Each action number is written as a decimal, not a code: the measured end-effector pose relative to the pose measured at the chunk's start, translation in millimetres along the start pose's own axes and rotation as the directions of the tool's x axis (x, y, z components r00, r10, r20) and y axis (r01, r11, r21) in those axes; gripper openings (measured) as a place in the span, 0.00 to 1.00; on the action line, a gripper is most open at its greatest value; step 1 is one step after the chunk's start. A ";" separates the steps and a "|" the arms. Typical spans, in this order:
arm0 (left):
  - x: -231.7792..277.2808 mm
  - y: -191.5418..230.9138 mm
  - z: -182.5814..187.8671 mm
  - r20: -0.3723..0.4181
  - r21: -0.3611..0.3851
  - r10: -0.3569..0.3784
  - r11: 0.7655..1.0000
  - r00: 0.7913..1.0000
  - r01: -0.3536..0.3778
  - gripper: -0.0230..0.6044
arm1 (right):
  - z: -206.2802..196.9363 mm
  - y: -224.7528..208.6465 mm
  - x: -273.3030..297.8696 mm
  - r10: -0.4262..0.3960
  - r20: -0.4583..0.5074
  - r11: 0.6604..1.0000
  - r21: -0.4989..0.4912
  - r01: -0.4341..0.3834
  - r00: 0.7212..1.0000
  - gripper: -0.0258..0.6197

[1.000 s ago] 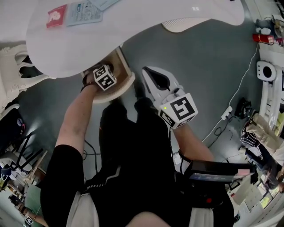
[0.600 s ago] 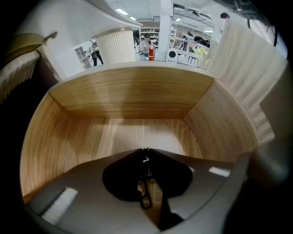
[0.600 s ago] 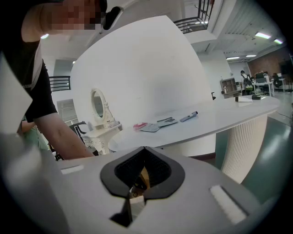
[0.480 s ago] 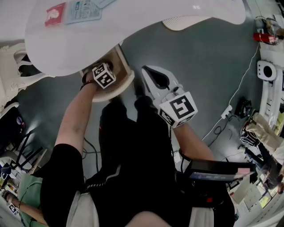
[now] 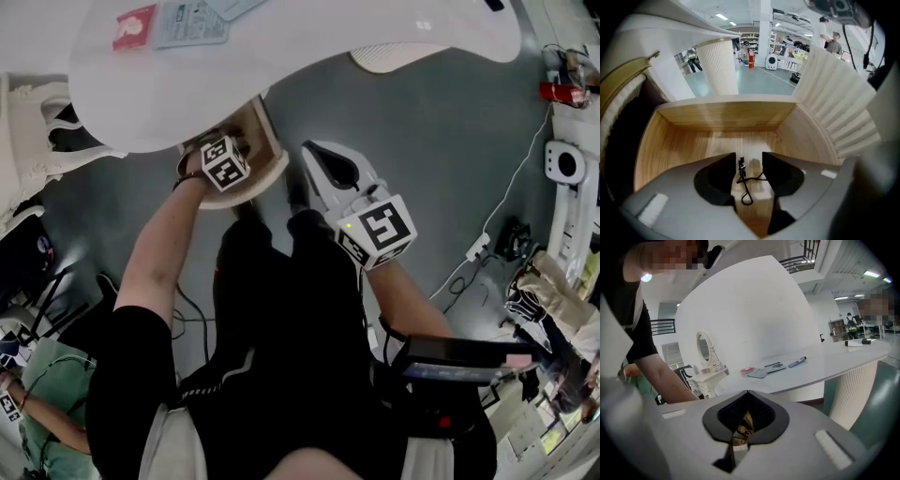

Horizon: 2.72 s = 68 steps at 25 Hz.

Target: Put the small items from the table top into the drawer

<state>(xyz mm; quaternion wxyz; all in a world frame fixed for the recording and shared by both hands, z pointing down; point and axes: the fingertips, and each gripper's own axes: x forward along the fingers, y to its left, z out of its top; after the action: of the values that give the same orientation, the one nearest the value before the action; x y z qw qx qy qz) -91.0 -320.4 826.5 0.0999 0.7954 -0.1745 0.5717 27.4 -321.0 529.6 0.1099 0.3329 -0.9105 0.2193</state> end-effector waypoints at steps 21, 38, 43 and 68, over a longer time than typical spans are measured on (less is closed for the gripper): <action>-165.6 -8.1 60.0 0.283 -0.160 0.187 0.976 0.941 -0.146 0.13 | 73.2 32.5 0.6 0.141 0.052 0.988 -0.074 -0.137 0.989 0.04; -412.6 28.1 64.0 0.516 -0.723 0.701 0.664 0.492 -0.189 0.03 | 145.8 85.8 16.6 0.247 0.114 0.960 -0.163 -0.227 0.962 0.04; -481.7 19.9 31.5 0.474 -0.814 0.807 0.554 0.352 -0.176 0.03 | 162.1 115.7 23.1 0.268 0.122 0.951 -0.190 -0.243 0.956 0.04; -536.4 13.8 1.6 0.456 -0.840 0.853 0.507 0.253 -0.194 0.04 | 211.3 164.7 17.5 0.236 0.189 0.937 -0.305 -0.171 0.953 0.04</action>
<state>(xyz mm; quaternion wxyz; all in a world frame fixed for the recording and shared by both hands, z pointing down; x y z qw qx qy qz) -248.1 -246.1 318.8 0.0451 0.7526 -0.6569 -0.0022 -105.1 -318.2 296.1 0.0305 0.2396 -0.9687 0.0574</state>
